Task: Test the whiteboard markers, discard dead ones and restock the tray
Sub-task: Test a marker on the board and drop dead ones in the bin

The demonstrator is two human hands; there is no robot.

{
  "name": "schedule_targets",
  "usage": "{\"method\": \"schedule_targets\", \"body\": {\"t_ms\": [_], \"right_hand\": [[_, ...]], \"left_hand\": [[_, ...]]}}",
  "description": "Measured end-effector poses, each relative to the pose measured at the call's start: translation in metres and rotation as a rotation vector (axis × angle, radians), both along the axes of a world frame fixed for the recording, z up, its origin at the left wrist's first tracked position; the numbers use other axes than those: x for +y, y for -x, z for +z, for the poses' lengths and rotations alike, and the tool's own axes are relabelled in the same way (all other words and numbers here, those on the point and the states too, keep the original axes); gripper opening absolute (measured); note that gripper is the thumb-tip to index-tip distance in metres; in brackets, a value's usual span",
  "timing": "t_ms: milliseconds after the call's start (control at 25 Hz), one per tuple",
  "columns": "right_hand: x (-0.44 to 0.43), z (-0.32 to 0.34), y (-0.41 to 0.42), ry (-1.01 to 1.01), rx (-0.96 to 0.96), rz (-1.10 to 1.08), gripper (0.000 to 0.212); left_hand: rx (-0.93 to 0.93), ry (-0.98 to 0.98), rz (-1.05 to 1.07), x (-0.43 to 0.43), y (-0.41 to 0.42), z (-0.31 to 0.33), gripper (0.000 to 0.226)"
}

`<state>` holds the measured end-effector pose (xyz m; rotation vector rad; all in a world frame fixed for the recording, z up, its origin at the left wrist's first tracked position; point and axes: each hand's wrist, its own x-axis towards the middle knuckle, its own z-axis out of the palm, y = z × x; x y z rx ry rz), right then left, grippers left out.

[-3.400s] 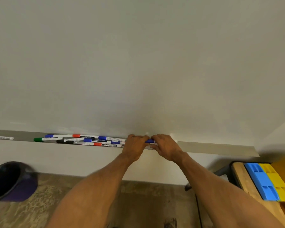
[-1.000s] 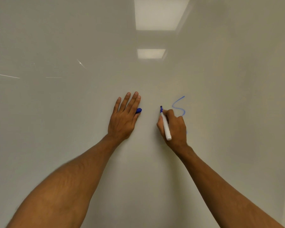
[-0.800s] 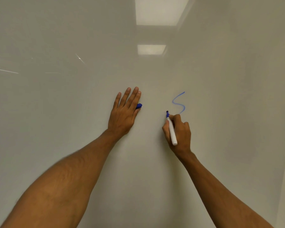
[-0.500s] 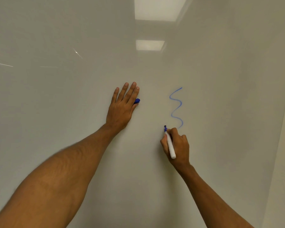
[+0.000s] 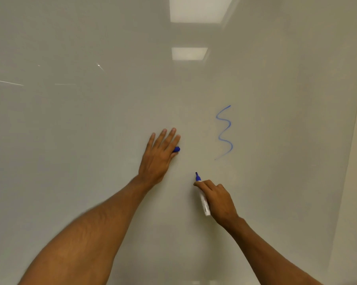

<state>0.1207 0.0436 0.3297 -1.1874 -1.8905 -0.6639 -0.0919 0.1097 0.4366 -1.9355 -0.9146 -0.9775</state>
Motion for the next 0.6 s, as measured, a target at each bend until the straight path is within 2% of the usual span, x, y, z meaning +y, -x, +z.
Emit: {"method": "schedule_targets", "body": {"t_ms": [80, 240, 360, 600], "right_hand": [[-0.004, -0.009, 0.011, 0.026, -0.041, 0.037, 0.058], [-0.015, -0.023, 0.048, 0.159, 0.05, 0.191, 0.037], [-0.016, -0.034, 0.073, 0.227, 0.074, 0.194, 0.026], [-0.024, -0.066, 0.12, 0.408, 0.095, 0.173, 0.027]], "left_hand": [[0.006, 0.071, 0.028, -0.009, 0.014, -0.036, 0.051], [0.082, 0.183, 0.076, -0.026, 0.046, -0.096, 0.052], [0.099, 0.27, 0.14, -0.038, 0.071, -0.124, 0.051], [0.083, 0.363, 0.204, -0.066, 0.128, -0.169, 0.044]]}}
